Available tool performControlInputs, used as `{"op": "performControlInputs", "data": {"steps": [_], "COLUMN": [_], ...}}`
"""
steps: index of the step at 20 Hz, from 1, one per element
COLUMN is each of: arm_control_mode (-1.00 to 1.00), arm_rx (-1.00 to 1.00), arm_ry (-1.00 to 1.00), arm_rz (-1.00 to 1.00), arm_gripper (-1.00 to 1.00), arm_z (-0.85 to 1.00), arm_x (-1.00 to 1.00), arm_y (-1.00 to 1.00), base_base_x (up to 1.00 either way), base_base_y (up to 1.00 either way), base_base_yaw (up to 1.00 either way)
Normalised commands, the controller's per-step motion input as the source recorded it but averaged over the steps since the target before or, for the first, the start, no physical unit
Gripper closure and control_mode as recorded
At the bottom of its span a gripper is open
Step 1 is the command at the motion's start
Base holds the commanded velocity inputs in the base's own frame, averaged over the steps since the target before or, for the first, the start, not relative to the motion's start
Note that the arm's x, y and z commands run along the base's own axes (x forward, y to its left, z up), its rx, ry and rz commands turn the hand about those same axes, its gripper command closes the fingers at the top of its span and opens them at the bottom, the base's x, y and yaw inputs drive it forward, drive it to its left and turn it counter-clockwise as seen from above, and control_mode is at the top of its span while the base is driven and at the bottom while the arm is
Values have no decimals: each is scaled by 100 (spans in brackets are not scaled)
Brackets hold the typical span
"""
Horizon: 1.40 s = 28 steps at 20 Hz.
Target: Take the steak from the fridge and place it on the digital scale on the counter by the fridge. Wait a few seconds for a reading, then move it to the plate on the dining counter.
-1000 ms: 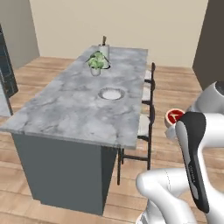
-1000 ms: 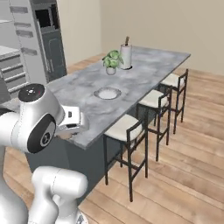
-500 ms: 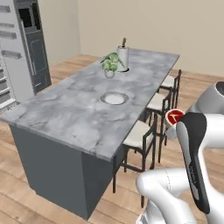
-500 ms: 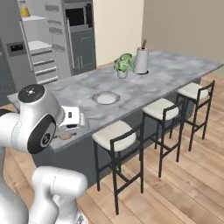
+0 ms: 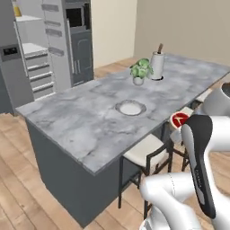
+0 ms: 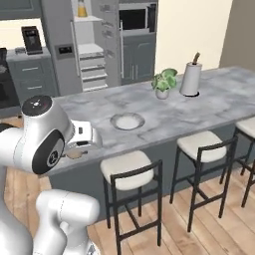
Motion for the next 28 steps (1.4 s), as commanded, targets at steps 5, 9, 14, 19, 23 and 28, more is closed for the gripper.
{"op": "performControlInputs", "data": {"steps": [5, 9, 14, 19, 23, 28], "arm_control_mode": [100, 100, 100, 100, 100, 100], "arm_rx": [0, 0, 0, 0, 0, 0], "arm_ry": [0, 0, 0, 0, 0, 0], "arm_rz": [0, 0, 0, 0, 0, 0], "arm_gripper": [100, 100, 100, 100, 100, 100], "arm_z": [0, 0, 0, 0, 0, 0], "arm_x": [0, 0, 0, 0, 0, 0], "arm_y": [0, 0, 0, 0, 0, 0], "base_base_x": [7, 0, 0, 10, 8, 40], "base_base_y": [-82, -87, -88, -65, -20, 0], "base_base_yaw": [57, 51, 41, 26, 9, 0]}}
